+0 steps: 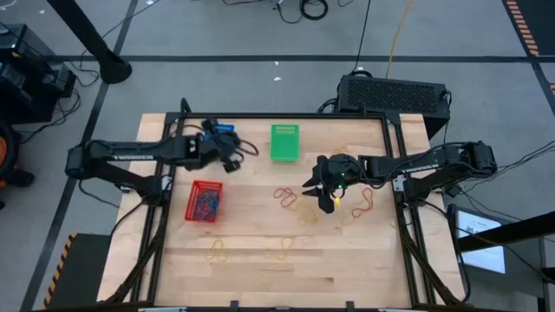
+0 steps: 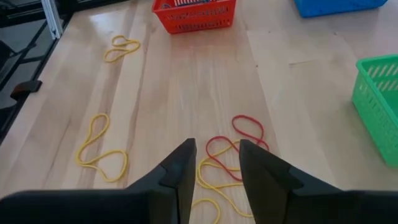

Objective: Sort rubber bands into baskets
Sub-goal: Put the red rubber band into the blue basket

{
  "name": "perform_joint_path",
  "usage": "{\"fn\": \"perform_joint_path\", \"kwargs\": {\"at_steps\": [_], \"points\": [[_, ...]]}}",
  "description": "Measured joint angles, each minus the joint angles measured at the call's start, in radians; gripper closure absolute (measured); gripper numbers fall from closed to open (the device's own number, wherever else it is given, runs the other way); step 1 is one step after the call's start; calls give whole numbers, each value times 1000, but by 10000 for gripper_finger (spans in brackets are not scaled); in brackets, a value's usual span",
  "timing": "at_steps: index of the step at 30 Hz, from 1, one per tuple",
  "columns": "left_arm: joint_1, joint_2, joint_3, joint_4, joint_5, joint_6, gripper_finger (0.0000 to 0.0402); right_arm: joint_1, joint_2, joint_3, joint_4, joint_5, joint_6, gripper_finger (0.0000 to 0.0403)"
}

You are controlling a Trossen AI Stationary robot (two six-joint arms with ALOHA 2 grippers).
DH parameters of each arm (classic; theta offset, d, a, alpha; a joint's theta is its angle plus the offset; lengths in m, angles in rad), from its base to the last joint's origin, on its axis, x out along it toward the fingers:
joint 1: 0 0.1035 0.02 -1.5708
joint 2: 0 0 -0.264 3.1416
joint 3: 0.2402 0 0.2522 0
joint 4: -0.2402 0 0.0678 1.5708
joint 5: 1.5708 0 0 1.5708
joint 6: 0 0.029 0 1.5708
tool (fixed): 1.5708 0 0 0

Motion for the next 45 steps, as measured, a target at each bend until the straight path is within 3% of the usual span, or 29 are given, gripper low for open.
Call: {"fn": "perform_joint_path", "kwargs": {"at_steps": [8,18,24,32,39,45], "points": [[204,-34,0,-74,15,34,401,0,0,0,-2,0,-12,287],[418,-9,-52,-71,233,43,401,4,0,0,-51,-6,50,287],[466,22,-105,-68,378,25,392,15,0,0,-158,-3,58,287],[463,42,-111,-44,399,17,312,15,0,0,-437,-1,121,287],[462,42,-111,-37,409,2,240,15,0,0,-736,-2,269,287],[448,42,-111,32,647,-32,224,18,0,0,-1026,19,453,287]]}}
